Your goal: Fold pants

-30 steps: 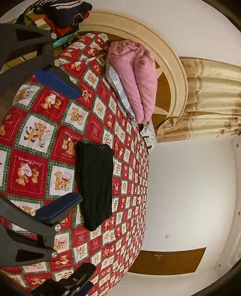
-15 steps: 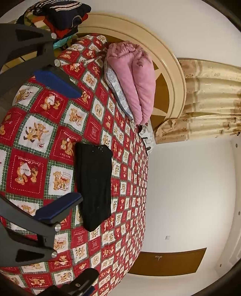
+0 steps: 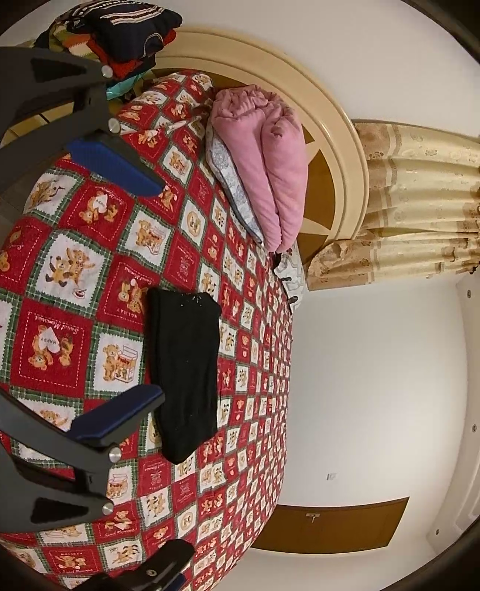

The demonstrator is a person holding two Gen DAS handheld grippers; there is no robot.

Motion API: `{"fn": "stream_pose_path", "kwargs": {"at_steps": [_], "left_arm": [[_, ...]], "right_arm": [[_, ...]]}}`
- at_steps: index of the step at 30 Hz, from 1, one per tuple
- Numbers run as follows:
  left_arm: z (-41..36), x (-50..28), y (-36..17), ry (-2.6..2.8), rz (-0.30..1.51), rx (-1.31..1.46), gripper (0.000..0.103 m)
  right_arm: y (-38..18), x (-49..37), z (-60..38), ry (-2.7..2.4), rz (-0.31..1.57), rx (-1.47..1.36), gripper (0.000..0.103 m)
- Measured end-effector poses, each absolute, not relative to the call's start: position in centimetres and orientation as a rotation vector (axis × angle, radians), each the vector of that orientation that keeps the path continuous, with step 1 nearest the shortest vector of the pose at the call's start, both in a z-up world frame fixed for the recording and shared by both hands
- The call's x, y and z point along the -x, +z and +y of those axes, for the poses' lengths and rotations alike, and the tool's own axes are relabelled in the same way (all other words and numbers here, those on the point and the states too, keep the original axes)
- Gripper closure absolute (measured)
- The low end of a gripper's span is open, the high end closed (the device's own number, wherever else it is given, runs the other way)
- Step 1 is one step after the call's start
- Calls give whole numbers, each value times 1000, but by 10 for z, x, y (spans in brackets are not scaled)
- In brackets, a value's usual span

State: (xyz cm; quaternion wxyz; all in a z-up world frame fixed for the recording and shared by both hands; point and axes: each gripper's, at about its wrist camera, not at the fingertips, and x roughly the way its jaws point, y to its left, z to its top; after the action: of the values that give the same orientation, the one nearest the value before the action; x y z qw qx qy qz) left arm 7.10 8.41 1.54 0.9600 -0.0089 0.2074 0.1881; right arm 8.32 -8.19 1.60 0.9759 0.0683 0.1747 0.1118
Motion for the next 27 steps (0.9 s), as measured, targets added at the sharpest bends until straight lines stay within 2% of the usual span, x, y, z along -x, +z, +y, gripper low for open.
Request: {"fn": "stream_pose_path", "kwargs": {"at_steps": [27], "left_arm": [[86, -74, 17, 389, 419, 35, 0]], "right_arm": [[15, -84, -85, 219, 354, -143, 25]]}}
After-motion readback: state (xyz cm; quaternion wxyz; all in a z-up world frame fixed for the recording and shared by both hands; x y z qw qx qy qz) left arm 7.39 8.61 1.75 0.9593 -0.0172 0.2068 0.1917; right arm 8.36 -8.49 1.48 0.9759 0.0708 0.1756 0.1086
